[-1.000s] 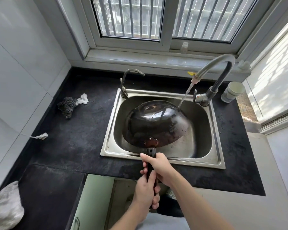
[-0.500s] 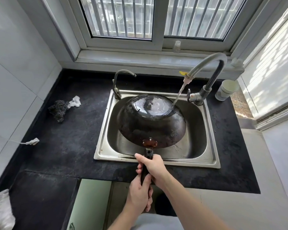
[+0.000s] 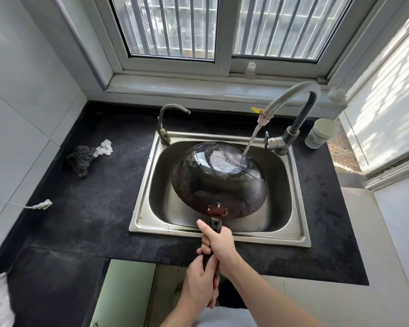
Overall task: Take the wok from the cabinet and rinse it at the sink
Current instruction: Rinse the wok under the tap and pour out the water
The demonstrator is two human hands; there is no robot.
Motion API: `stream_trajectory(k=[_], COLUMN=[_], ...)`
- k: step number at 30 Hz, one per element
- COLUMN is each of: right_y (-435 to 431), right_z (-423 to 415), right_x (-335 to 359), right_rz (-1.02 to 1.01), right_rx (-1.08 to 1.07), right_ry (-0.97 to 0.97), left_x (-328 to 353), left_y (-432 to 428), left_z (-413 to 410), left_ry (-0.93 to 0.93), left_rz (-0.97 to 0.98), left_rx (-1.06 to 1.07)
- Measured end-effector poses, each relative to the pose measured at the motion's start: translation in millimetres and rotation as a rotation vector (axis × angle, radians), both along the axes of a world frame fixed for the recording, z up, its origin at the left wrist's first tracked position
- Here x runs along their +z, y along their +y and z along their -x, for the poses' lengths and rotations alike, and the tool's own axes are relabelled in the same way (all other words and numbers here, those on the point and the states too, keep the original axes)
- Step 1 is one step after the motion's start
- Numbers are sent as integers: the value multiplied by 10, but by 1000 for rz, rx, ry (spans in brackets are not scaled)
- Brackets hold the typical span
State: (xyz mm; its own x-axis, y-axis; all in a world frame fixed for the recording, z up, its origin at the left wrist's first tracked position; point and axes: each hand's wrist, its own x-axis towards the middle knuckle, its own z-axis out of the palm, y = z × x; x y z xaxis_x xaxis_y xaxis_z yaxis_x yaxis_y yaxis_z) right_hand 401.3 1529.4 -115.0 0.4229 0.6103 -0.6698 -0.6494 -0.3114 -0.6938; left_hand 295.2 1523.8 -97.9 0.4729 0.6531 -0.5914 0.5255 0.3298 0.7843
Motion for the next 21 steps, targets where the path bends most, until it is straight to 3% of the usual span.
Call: stream_trajectory(k=[21], right_y=[-313], right_z=[-81], right_x=[61], right_rz=[-35], right_rx=[131], right_ry=[-323], left_x=[-53], left_y=[-36], left_z=[52], left_ry=[-95], left_rz=[97], left_rx=[-142])
